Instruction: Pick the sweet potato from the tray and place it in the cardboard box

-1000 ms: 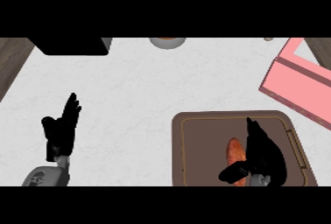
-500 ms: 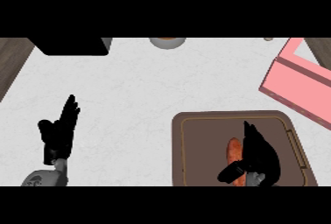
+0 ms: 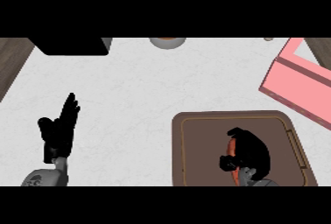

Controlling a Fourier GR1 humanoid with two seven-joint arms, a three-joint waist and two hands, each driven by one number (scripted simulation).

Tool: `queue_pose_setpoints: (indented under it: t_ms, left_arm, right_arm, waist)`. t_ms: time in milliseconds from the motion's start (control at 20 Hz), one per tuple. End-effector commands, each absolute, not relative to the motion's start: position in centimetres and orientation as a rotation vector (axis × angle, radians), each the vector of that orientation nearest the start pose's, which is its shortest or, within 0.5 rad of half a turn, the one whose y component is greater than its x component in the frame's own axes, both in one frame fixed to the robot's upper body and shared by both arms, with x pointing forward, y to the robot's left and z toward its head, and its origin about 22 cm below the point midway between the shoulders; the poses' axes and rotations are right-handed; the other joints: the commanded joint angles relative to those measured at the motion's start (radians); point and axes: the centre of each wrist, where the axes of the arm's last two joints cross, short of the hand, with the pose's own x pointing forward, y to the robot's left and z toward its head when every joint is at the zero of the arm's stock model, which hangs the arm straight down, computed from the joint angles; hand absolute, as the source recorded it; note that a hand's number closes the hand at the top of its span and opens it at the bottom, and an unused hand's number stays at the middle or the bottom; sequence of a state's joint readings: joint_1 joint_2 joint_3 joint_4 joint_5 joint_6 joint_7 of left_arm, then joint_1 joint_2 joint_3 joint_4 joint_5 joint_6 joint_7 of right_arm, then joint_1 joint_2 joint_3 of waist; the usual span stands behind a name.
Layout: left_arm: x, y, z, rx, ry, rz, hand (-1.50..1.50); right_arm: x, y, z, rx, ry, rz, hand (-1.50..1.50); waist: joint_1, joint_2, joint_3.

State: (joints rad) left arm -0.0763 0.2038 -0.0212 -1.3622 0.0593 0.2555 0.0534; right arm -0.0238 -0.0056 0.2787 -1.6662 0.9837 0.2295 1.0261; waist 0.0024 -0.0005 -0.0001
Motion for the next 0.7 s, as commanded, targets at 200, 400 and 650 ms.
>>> queue_pose_setpoints:
  t_ms: [200,400,650]
  left_arm:
    - [25.5,29.8,-3.3,0.294,-1.376,0.066,0.0]
    - [26.6,28.8,-2.4,0.313,-1.382,0.061,0.0]
    - [26.6,28.0,-2.7,0.297,-1.38,0.08,0.0]
  right_arm:
    - [24.7,-15.7,3.2,-0.995,-0.656,0.683,1.5]
    - [23.3,-17.5,3.8,-1.009,-0.691,0.689,1.5]
    - [22.6,-16.5,2.5,-0.917,-0.878,0.971,1.5]
  waist:
    - [-0.002,0.0,0.0]
    - [-0.004,0.0,0.0]
    - [-0.005,0.0,0.0]
